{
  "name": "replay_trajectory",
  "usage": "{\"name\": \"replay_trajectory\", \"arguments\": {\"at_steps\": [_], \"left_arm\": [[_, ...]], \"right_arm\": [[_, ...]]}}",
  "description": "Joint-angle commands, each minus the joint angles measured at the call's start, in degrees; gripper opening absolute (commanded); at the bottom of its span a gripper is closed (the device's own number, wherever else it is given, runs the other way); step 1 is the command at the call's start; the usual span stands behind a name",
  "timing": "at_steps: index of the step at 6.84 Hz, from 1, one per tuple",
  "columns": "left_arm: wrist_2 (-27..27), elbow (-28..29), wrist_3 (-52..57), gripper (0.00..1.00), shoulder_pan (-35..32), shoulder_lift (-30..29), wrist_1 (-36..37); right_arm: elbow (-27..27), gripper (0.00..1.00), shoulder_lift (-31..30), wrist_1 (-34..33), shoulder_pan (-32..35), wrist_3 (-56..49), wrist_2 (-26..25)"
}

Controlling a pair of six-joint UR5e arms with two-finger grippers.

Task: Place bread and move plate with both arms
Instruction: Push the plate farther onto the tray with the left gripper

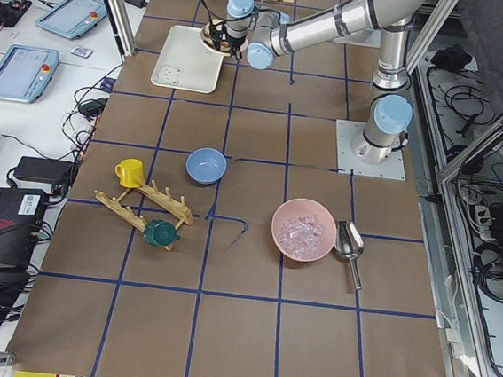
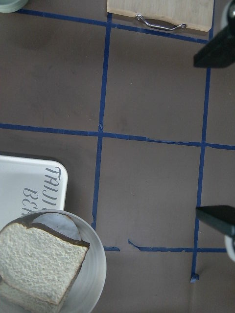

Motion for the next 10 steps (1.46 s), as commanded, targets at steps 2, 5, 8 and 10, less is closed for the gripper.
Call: {"name": "replay_trajectory", "arguments": {"at_steps": [2, 5, 8, 10], "left_arm": [[0.3, 12.3, -1.1, 0.00, 0.2, -11.6, 0.0], [0.3, 12.7, -1.1, 0.00, 1.9, -14.6, 0.0], [0.3, 13.1, -2.5, 0.99, 2.1, -15.1, 0.1], [2.9, 13.2, -2.2, 1.00, 2.1, -11.2, -5.2]], "right_arm": [[0.0, 1.00, 0.0, 0.0, 0.0, 0.0, 0.1], [0.0, 1.00, 0.0, 0.0, 0.0, 0.0, 0.1], [0.0, 1.00, 0.0, 0.0, 0.1, 0.0, 0.1], [0.0, 1.00, 0.0, 0.1, 0.1, 0.0, 0.1]]}}
